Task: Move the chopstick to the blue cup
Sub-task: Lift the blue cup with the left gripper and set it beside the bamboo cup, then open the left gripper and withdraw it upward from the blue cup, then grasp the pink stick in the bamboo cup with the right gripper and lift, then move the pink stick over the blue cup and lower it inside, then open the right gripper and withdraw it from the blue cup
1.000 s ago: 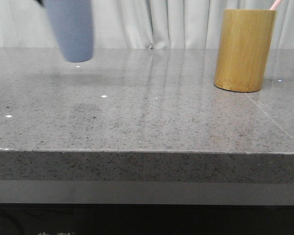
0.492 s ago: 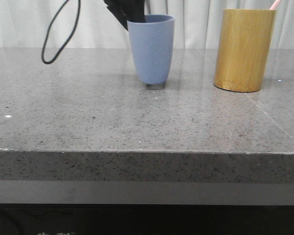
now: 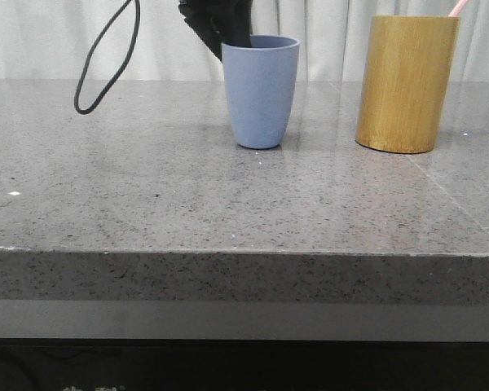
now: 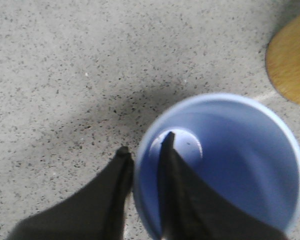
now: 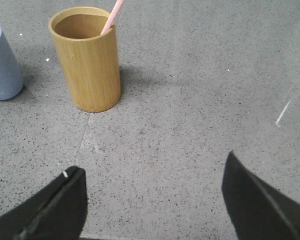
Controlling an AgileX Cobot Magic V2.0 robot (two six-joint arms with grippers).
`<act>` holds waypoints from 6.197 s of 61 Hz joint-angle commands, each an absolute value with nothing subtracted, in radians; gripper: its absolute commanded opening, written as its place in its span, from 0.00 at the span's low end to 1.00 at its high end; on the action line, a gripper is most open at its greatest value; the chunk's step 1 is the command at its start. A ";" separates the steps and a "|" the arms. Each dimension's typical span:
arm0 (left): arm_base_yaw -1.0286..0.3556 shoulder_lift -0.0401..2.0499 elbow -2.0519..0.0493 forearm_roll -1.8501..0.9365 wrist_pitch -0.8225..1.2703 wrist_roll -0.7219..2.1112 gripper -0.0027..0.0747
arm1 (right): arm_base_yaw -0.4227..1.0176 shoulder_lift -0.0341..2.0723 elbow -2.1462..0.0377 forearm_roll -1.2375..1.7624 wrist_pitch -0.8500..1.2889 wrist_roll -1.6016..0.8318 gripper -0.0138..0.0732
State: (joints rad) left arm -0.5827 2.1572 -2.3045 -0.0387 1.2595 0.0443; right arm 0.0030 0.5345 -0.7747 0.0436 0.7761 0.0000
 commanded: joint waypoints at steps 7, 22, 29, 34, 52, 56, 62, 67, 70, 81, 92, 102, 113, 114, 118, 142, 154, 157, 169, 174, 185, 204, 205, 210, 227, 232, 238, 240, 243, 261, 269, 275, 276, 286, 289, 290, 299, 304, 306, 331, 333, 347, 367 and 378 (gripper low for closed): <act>-0.590 2.083 -2.337 -0.062 1.231 0.044 0.36 | 0.000 0.546 -0.806 0.042 0.686 0.000 0.81; -0.578 1.982 -2.315 -0.060 1.198 0.044 0.36 | -0.001 0.556 -0.806 0.042 0.655 0.000 0.81; -0.563 1.916 -2.264 -0.055 1.190 0.044 0.36 | -0.001 0.576 -0.806 0.042 0.652 0.000 0.81; -0.540 1.859 -2.217 -0.054 1.196 0.044 0.36 | -0.001 0.591 -0.806 0.044 0.650 0.013 0.81; -0.445 1.689 -2.077 -0.054 1.229 0.063 0.36 | -0.001 0.667 -0.808 0.044 0.591 0.170 0.81; -0.439 1.654 -2.055 -0.054 1.229 0.067 0.36 | -0.001 0.701 -0.815 0.060 0.571 0.189 0.81; -0.439 1.597 -2.012 -0.054 1.236 0.070 0.36 | -0.001 0.753 -0.831 0.117 0.521 0.191 0.81; -0.439 1.527 -1.952 -0.054 1.216 0.070 0.36 | -0.001 0.798 -0.854 0.155 0.481 0.191 0.81; -0.439 1.476 -1.897 -0.054 1.187 0.070 0.36 | -0.001 0.837 -0.875 0.171 0.471 0.191 0.81; -0.439 1.242 -1.591 -0.054 1.055 0.070 0.36 | -0.001 0.975 -1.010 0.186 0.490 0.190 0.81; -0.439 1.031 -1.303 -0.061 0.966 0.070 0.36 | -0.001 1.116 -1.172 0.212 0.544 0.190 0.81; -0.439 0.883 -1.119 -0.063 0.930 0.070 0.36 | -0.001 1.256 -1.343 0.212 0.647 0.186 0.81; -0.439 0.811 -1.042 -0.084 0.933 0.070 0.36 | -0.003 1.406 -1.508 0.292 0.767 0.107 0.81; -0.439 0.808 -1.038 -0.086 0.933 0.070 0.36 | -0.009 1.417 -1.519 0.303 0.780 0.099 0.81; -0.439 0.798 -1.031 -0.086 0.942 0.070 0.36 | -0.034 1.460 -1.562 0.355 0.836 0.065 0.81; -0.439 0.794 -1.027 -0.088 0.949 0.070 0.36 | -0.100 1.539 -1.606 0.521 0.872 -0.093 0.81; -0.439 0.794 -1.027 -0.088 0.949 0.070 0.36 | -0.100 1.541 -1.606 0.533 0.863 -0.124 0.63; -0.439 0.794 -1.027 -0.088 0.949 0.070 0.36 | -0.100 1.542 -1.606 0.533 0.858 -0.130 0.56; -0.439 0.794 -1.027 -0.088 0.949 0.070 0.36 | -0.100 1.545 -1.606 0.533 0.856 -0.144 0.35; -0.439 0.794 -1.027 -0.088 0.949 0.070 0.36 | -0.100 1.545 -1.606 0.533 0.856 -0.145 0.28; -0.439 0.794 -1.027 -0.088 0.949 0.070 0.36 | -0.100 1.545 -1.606 0.533 0.857 -0.155 0.15; -0.439 0.794 -1.027 -0.088 0.949 0.070 0.36 | -0.100 1.536 -1.645 0.532 0.893 -0.204 0.03; -0.439 0.794 -1.027 -0.088 0.949 0.070 0.36 | -0.100 1.534 -1.652 0.531 0.898 -0.211 0.03; -0.439 0.794 -1.027 -0.088 0.949 0.070 0.36 | -0.100 1.521 -1.709 0.519 0.949 -0.261 0.03; -0.439 0.794 -1.027 -0.088 0.927 0.070 0.36 | -0.069 1.471 -1.972 0.440 1.120 -0.308 0.03; -0.439 0.794 -1.027 -0.088 0.927 0.070 0.36 | -0.050 1.450 -2.012 0.434 1.126 -0.308 0.03; -0.439 0.794 -1.027 -0.088 0.927 0.070 0.36 | 0.009 1.416 -2.030 0.434 1.106 -0.308 0.03; -0.439 0.794 -1.027 -0.088 0.927 0.070 0.36 | 0.032 1.409 -2.029 0.434 1.100 -0.308 0.03; -0.439 0.794 -1.027 -0.088 0.927 0.070 0.36 | 0.086 1.406 -2.029 0.430 1.091 -0.309 0.03; -0.439 0.794 -1.027 -0.088 0.927 0.070 0.36 | 0.386 1.510 -2.028 0.257 1.005 -0.311 0.03; -0.439 0.794 -1.027 -0.088 0.927 0.070 0.36 | 0.438 1.584 -2.028 0.228 0.962 -0.311 0.03; -0.439 0.794 -1.027 -0.093 0.925 0.070 0.36 | 0.448 1.640 -2.028 0.229 0.939 -0.311 0.03; -0.439 0.794 -1.027 -0.095 0.924 0.070 0.36 | 0.450 1.644 -2.028 0.229 0.936 -0.311 0.03; -0.439 0.794 -1.027 -0.112 0.906 0.070 0.36 | 0.451 1.726 -2.028 0.231 0.916 -0.311 0.04; -0.439 0.794 -1.027 -0.112 0.904 0.070 0.36 | 0.451 1.743 -2.028 0.231 0.910 -0.311 0.06; -0.439 0.794 -1.027 -0.112 0.904 0.070 0.36 | 0.451 1.748 -2.028 0.231 0.908 -0.311 0.06; -0.439 0.794 -1.027 -0.112 0.904 0.070 0.36 | 0.451 1.777 -2.028 0.234 0.905 -0.311 0.19; -0.439 0.794 -1.027 -0.112 0.897 0.070 0.36 | 0.451 1.786 -2.028 0.240 0.905 -0.311 0.36; -0.439 0.794 -1.027 -0.112 0.897 0.070 0.36 | 0.451 1.788 -2.028 0.240 0.908 -0.311 0.42; -0.439 0.794 -1.027 -0.112 0.897 0.070 0.36 | 0.450 1.669 -2.030 0.078 1.014 -0.223 0.59; -0.439 0.794 -1.027 -0.112 0.897 0.070 0.36 | 0.450 1.646 -2.030 0.050 1.030 -0.187 0.59; -0.439 0.794 -1.027 -0.112 0.897 0.070 0.36 | 0.432 1.494 -1.973 0.000 1.112 -0.024 0.59; -0.439 0.794 -1.027 -0.112 0.897 0.070 0.36 | 0.418 1.165 -1.473 0.000 0.843 0.077 0.59; -0.439 0.794 -1.027 -0.112 0.897 0.070 0.36 | 0.392 0.984 -1.232 0.000 0.735 0.120 0.59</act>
